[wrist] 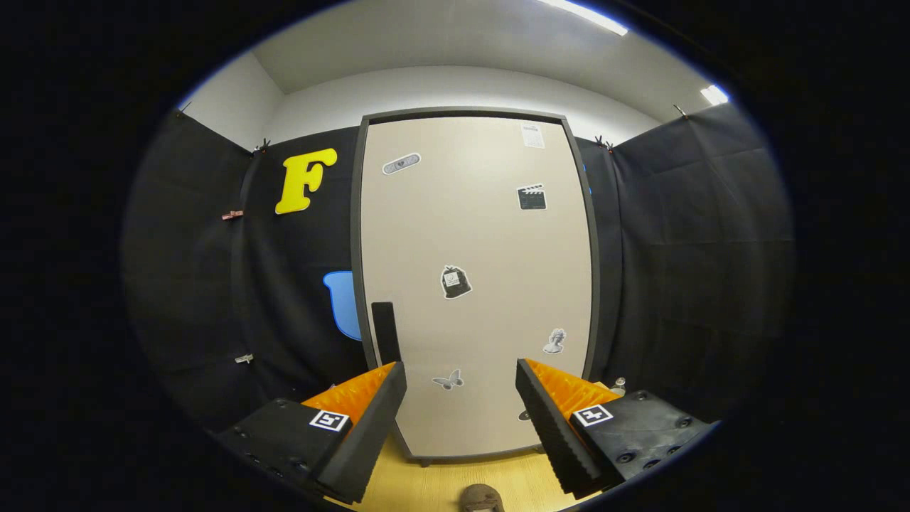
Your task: Open the shoe cabinet door, grab the shoes and put them into the shoe cabinet, then close the shoe cabinet door.
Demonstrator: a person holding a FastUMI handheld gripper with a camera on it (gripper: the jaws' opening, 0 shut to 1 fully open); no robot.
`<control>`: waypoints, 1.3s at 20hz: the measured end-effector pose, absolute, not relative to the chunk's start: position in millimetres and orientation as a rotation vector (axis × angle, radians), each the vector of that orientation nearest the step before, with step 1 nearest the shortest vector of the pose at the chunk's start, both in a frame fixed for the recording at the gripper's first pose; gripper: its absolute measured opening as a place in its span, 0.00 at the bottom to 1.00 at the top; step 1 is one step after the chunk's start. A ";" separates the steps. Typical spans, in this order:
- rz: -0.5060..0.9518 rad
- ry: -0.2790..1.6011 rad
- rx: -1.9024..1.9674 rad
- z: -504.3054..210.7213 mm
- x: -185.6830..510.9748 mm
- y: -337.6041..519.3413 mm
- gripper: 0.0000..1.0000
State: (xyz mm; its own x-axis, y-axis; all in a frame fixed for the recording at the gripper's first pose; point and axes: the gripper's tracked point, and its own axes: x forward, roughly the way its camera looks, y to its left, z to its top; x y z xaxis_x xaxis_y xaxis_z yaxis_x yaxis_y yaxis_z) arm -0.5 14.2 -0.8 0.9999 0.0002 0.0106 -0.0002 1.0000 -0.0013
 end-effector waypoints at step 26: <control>0.026 0.050 0.030 -47.7 135.0 96.9 0.98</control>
